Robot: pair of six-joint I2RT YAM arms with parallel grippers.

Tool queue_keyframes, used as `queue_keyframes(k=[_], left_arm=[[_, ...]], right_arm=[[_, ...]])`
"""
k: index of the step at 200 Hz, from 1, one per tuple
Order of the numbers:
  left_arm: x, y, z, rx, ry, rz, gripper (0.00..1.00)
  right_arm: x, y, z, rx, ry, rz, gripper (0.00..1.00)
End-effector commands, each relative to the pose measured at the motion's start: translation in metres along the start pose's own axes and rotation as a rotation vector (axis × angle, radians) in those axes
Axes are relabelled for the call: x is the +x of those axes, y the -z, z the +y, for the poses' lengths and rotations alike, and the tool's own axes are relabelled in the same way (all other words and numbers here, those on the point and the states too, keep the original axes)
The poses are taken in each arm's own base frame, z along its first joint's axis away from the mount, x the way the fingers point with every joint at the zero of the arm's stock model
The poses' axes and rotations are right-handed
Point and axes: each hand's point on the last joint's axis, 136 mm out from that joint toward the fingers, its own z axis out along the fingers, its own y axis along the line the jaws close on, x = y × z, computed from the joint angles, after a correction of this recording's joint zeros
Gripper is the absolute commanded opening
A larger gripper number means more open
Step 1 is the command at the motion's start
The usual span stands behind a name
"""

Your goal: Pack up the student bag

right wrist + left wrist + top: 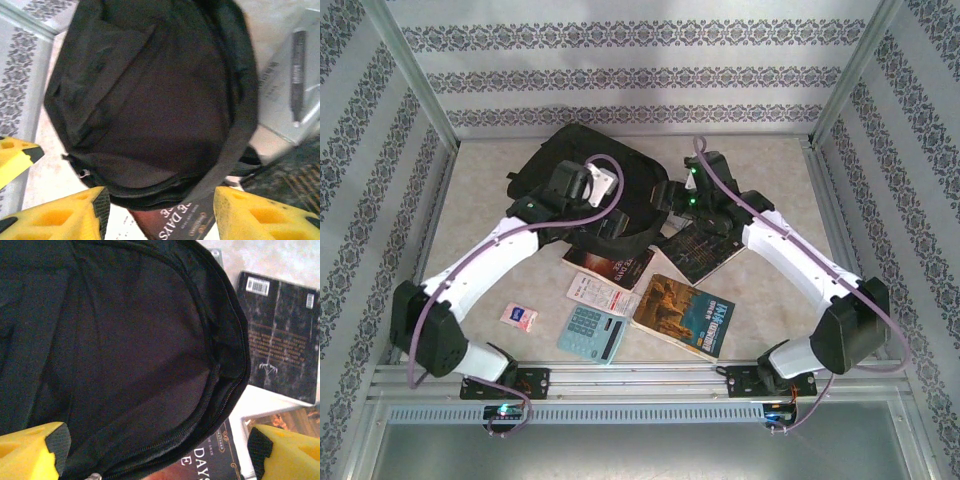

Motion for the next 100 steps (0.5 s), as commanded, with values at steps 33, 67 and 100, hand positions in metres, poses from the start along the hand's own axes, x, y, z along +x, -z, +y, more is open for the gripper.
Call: queue_keyframes(k=[33,67,100], left_arm=[[-0.006,-0.019,0.016,-0.099,-0.04,0.032,0.92],[-0.016,-0.031,0.018,-0.102,0.016,0.014,0.89],[-0.025,-0.047,0.017,-0.08,0.101,-0.011,0.86]], right_arm=[[0.006,-0.03,-0.033,0.119,-0.026,0.118,0.58],[-0.009,-0.064,-0.055,0.156,-0.13,0.131,0.62],[-0.038,-0.085,-0.063,0.133,-0.199,0.103,0.57]])
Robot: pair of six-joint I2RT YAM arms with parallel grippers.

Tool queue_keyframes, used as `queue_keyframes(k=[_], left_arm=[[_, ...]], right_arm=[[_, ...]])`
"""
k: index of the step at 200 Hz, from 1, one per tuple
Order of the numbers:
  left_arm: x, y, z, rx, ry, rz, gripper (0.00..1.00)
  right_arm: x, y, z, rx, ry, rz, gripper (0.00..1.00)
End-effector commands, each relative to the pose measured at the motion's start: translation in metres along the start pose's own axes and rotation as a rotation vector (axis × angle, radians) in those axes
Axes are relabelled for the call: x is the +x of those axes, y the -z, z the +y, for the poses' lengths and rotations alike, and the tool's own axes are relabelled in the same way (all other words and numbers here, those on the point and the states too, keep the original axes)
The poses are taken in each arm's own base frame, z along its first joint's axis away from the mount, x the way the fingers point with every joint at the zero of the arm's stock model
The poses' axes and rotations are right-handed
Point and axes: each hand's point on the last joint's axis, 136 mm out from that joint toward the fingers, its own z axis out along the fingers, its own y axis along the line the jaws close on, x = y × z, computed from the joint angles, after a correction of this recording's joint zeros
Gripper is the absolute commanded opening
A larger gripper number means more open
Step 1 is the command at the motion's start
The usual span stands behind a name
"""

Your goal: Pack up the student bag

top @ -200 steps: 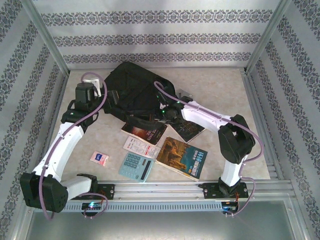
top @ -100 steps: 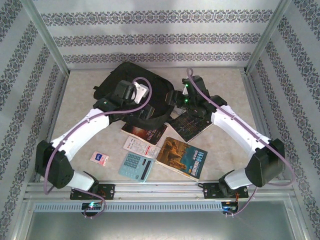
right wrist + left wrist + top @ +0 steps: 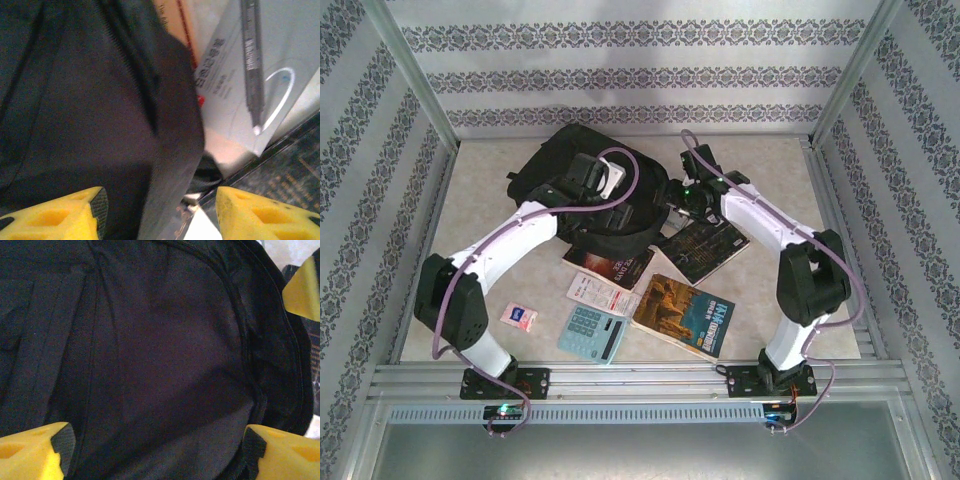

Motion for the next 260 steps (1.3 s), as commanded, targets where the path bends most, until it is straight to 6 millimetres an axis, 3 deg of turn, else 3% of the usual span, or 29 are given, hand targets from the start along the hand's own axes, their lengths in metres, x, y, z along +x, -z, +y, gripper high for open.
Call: queue_keyframes(k=[1,42,66,89,115,139,196,243,260], left_arm=[[-0.02,-0.008,-0.002,0.013,0.078,-0.051,0.86],[-0.03,-0.033,-0.011,0.077,0.208,-0.043,0.82],[-0.033,-0.048,-0.015,0.108,0.271,-0.03,0.81],[-0.035,-0.061,-0.014,0.108,0.333,-0.022,0.83],[-0.037,-0.078,-0.015,0.125,0.396,-0.011,0.85],[-0.043,-0.091,-0.018,0.18,0.466,-0.027,0.86],[-0.054,-0.112,-0.017,0.302,0.602,-0.079,0.84],[-0.049,-0.13,-0.014,0.318,0.634,-0.067,0.7],[-0.05,-0.136,-0.016,0.34,0.653,-0.067,0.69]], right_arm=[[-0.032,-0.001,0.01,-0.048,-0.049,-0.045,0.57],[-0.048,-0.027,0.011,-0.134,-0.109,-0.011,0.39],[-0.044,-0.038,0.004,-0.118,-0.102,0.009,0.28],[-0.036,-0.049,0.002,-0.147,-0.093,0.039,0.12],[-0.033,-0.049,0.016,-0.265,-0.063,0.041,0.0],[-0.033,-0.046,0.03,-0.387,-0.057,0.045,0.0],[-0.031,-0.047,0.039,-0.597,-0.154,0.082,0.0],[-0.04,-0.047,0.04,-0.734,-0.258,0.089,0.0],[-0.037,-0.049,0.039,-0.734,-0.259,0.097,0.0]])
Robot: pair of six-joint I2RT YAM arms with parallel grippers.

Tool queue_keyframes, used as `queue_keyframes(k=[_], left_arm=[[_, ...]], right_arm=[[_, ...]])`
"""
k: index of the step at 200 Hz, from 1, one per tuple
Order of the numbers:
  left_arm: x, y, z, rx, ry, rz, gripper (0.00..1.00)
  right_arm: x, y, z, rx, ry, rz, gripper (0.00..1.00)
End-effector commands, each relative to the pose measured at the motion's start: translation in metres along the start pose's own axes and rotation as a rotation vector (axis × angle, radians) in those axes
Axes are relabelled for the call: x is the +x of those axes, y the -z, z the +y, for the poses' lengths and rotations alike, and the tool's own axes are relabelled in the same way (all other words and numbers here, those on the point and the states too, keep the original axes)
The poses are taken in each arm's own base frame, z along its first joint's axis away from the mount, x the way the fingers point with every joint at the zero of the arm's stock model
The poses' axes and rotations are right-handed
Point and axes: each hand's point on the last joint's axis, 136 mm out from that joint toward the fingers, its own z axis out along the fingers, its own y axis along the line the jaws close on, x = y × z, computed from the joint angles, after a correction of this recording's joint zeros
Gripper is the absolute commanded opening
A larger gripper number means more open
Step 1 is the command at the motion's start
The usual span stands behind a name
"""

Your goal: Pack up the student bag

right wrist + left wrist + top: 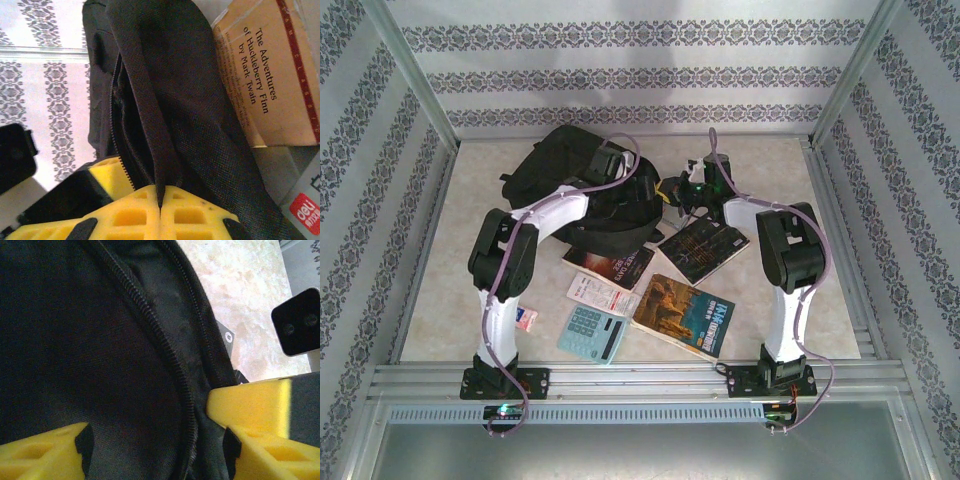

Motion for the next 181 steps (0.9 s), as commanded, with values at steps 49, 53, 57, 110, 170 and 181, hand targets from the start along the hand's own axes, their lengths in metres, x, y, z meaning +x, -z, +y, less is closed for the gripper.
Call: queue_keyframes(k=[49,53,57,110,170,181], left_arm=[[-0.014,-0.02,0.007,0.039,0.065,-0.028,0.76],[-0.015,-0.021,0.007,0.034,0.064,-0.029,0.73],[-0.015,-0.022,0.008,0.031,0.063,-0.027,0.71],[-0.003,-0.028,0.034,-0.092,0.025,0.025,0.2],[-0.026,0.022,0.046,-0.153,-0.037,-0.037,0.0],[-0.031,0.032,0.048,-0.154,-0.039,-0.053,0.0]], right_arm=[[0.009,-0.003,0.012,-0.09,0.001,0.04,0.0],[0.01,-0.003,0.013,-0.091,0.002,0.041,0.0],[0.01,-0.003,0.013,-0.092,0.001,0.04,0.0],[0.01,0.004,0.014,-0.079,0.006,0.017,0.0],[0.0,0.028,-0.01,0.12,0.07,-0.054,0.0],[-0.002,0.033,-0.01,0.158,0.1,-0.062,0.0]])
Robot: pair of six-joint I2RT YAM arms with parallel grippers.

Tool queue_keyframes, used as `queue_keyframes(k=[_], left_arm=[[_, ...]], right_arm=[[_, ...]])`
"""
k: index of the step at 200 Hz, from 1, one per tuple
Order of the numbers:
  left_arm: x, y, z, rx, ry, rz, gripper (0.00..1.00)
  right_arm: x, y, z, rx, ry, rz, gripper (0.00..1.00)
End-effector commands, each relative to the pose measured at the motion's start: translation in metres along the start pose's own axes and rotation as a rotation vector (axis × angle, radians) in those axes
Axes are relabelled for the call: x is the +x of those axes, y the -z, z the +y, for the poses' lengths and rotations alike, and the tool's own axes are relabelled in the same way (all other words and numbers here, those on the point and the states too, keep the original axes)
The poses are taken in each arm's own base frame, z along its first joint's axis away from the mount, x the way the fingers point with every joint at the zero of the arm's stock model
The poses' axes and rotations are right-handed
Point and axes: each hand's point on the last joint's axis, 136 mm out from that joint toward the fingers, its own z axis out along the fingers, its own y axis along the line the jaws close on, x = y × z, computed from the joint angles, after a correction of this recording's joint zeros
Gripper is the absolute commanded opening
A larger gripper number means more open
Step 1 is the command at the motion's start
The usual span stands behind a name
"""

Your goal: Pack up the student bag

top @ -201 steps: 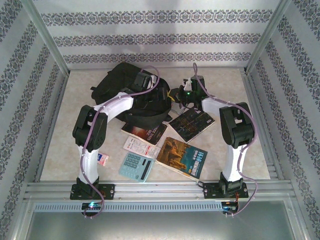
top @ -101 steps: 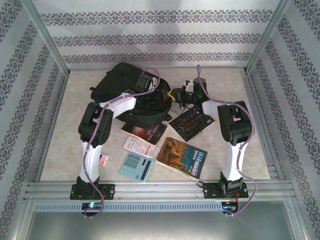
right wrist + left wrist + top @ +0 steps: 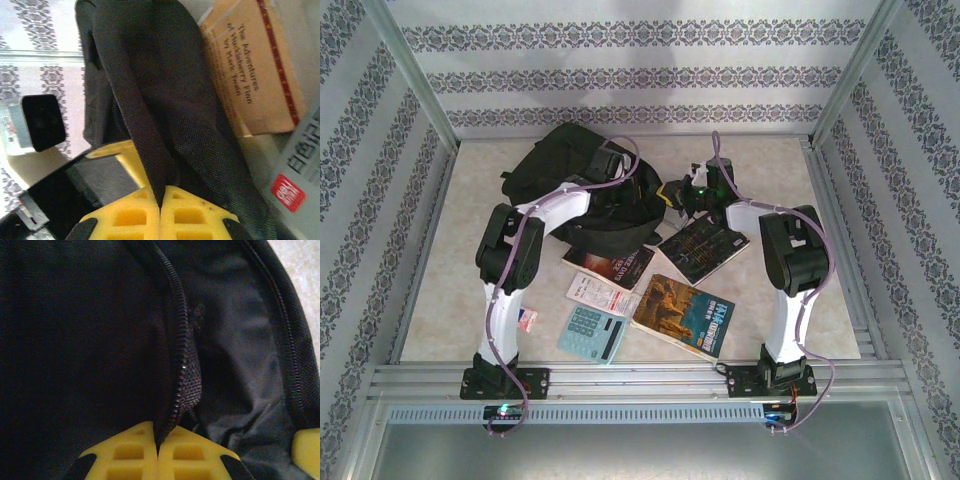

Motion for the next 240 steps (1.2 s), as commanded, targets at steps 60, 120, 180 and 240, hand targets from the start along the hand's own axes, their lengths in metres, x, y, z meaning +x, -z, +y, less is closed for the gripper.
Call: queue_keyframes(k=[60,120,180,240], left_arm=[[-0.03,0.065,0.008,-0.015,-0.038,-0.097,0.0],[-0.047,0.1,-0.023,0.064,-0.081,-0.129,0.0],[-0.084,0.143,-0.061,0.13,-0.128,-0.176,0.0],[-0.082,0.157,-0.073,0.158,-0.162,-0.143,0.0]], right_arm=[[-0.003,0.021,0.016,0.054,0.137,-0.009,0.0],[-0.007,0.034,0.017,0.155,0.193,-0.057,0.28],[-0.002,0.067,0.068,0.333,0.439,-0.18,0.47],[0.063,-0.002,0.096,0.104,0.289,0.1,0.0]])
